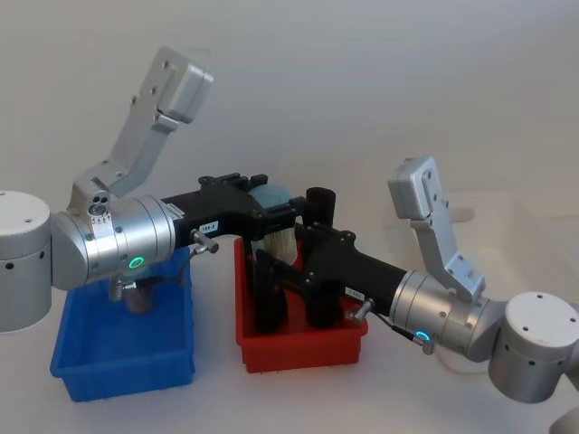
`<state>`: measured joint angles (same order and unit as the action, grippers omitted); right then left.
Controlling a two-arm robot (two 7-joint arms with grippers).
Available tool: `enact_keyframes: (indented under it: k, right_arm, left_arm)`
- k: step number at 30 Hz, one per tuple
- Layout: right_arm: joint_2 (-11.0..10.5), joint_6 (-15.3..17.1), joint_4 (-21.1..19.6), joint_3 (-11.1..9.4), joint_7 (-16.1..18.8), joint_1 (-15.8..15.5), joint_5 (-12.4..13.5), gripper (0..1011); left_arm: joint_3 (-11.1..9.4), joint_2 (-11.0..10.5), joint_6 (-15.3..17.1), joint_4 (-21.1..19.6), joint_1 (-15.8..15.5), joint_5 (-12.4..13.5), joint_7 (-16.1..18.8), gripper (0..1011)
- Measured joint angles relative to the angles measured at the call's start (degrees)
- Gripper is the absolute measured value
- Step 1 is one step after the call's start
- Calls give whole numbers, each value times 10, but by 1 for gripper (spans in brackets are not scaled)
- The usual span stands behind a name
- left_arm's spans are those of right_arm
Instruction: Pick the cotton swabs from the blue box and place them into the white box.
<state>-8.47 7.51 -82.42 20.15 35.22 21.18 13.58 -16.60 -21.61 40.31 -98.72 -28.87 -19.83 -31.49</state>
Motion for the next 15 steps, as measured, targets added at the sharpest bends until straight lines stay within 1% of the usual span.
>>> enact_keyframes:
  k: [1,2,13,15]
  right_arm:
    - [1,-1,1,0,0,1,0,640]
    - [1,-1,3,1,-1,2,0,636]
    - [7,-9,17,5,-5,12,0,634]
    - [8,-10,19,5,-8,14,1,634]
  left_arm:
    - [0,0,0,0,0,0,0,669]
    - [0,0,0,0,0,0,1,669]
    - [1,0,-1,0,0,1,1,669]
    - [0,0,-1,0,0,0,0,691]
